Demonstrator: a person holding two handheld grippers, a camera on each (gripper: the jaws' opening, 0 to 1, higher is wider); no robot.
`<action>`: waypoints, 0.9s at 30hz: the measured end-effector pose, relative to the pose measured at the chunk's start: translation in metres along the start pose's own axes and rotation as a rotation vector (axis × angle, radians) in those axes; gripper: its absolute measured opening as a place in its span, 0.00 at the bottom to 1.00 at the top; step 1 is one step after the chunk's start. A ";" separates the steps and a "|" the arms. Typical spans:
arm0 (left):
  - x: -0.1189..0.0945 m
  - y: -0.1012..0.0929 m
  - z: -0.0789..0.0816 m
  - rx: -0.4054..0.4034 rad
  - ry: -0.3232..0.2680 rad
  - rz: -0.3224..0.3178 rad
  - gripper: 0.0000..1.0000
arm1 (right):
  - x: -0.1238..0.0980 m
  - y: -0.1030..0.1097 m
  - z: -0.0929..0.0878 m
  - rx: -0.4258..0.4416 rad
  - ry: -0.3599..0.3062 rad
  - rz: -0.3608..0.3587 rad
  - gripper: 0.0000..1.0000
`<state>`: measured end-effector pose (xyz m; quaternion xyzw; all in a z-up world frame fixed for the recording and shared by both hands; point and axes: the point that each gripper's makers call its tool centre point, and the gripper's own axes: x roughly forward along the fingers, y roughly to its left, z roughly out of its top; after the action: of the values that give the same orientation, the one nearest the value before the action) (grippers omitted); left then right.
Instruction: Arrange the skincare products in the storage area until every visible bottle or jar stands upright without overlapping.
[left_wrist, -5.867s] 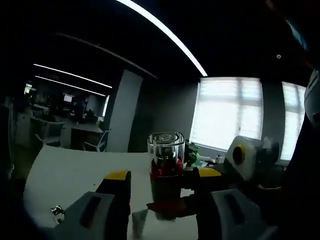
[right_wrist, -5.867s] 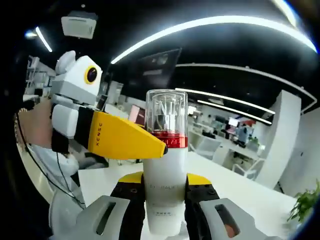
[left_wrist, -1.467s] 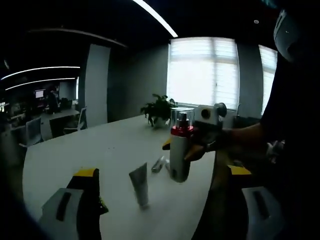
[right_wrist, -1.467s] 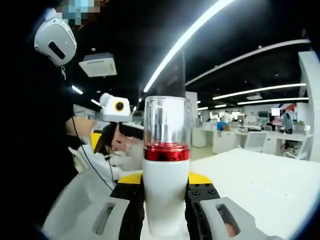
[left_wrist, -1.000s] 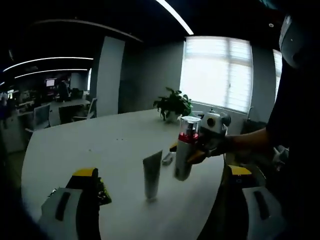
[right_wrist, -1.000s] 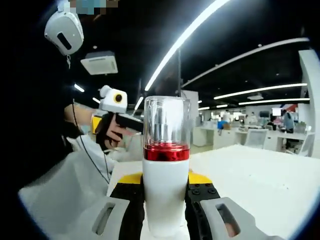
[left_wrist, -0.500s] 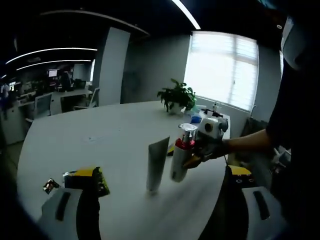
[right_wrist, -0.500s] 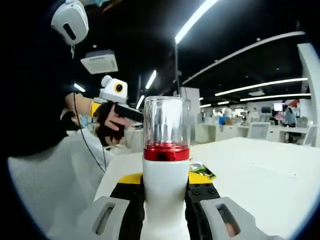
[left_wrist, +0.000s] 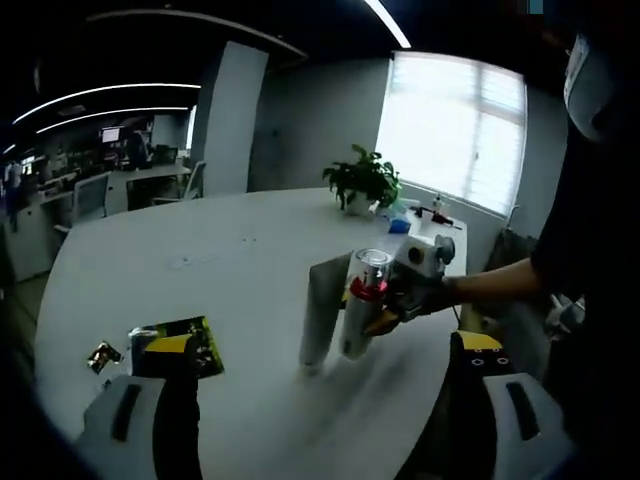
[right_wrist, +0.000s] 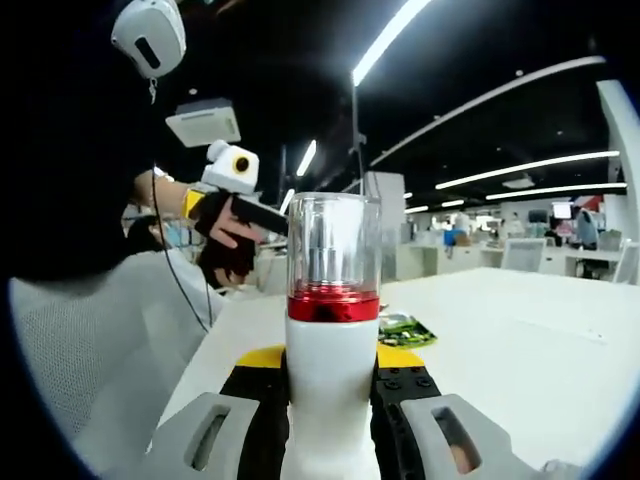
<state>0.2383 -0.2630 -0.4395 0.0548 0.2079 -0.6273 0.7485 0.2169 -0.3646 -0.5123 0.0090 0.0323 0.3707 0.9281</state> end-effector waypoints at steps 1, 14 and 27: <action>0.001 -0.001 -0.001 0.001 0.006 -0.003 0.98 | 0.000 -0.001 -0.001 -0.003 0.001 -0.001 0.22; 0.010 -0.004 -0.007 0.009 0.037 -0.008 0.97 | 0.000 0.000 -0.013 -0.020 0.021 0.020 0.23; 0.013 -0.009 -0.008 0.013 0.046 -0.022 0.96 | -0.002 0.006 -0.022 0.072 0.093 0.035 0.32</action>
<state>0.2295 -0.2737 -0.4505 0.0716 0.2216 -0.6354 0.7363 0.2100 -0.3621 -0.5341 0.0256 0.0883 0.3854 0.9182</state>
